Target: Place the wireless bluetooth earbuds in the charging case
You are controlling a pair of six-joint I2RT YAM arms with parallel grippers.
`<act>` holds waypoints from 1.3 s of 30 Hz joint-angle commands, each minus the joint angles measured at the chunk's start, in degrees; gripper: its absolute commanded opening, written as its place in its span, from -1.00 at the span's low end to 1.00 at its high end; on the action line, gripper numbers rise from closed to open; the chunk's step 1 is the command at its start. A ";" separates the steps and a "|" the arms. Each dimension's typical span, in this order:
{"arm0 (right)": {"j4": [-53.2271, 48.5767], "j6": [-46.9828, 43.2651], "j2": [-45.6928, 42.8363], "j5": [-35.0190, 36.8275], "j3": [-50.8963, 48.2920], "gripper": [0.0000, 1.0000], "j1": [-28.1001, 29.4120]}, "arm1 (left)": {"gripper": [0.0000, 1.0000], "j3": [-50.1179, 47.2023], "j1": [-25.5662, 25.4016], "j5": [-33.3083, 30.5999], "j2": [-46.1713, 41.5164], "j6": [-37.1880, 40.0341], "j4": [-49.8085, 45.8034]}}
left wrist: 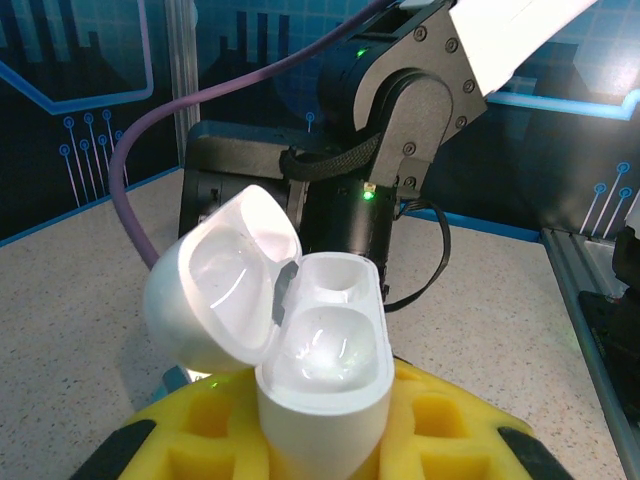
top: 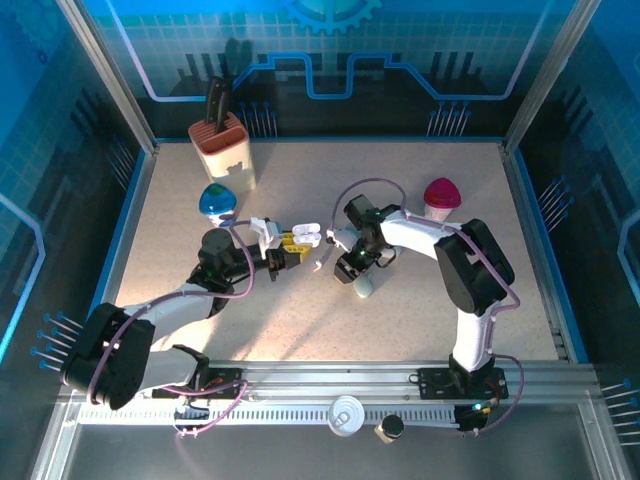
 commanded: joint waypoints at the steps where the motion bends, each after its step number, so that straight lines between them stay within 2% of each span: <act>1: -0.95 0.58 -2.51 -3.42 -0.58 -0.03 -0.59 | -0.85 1.75 -0.40 -0.06 -0.42 1.68 0.31; 8: -3.77 2.23 -0.35 4.40 0.58 -0.05 -0.74 | -0.85 1.35 -0.49 -0.04 -0.68 1.65 0.31; 15: -4.26 3.88 0.06 4.36 1.02 -0.10 -0.59 | -0.84 0.97 -0.49 -0.16 -0.77 1.87 0.24; 26: -6.99 3.06 2.27 7.21 1.74 -0.35 -0.11 | -0.85 0.75 -0.49 -0.22 -0.82 2.23 0.26; 34: -5.93 4.20 3.27 7.59 2.60 -0.63 0.15 | -0.83 0.31 -0.47 -0.45 -1.28 2.44 -0.02; 39: -3.96 4.81 1.03 8.58 1.56 -0.67 0.33 | -0.83 0.16 -0.49 -0.74 -1.47 2.75 -0.52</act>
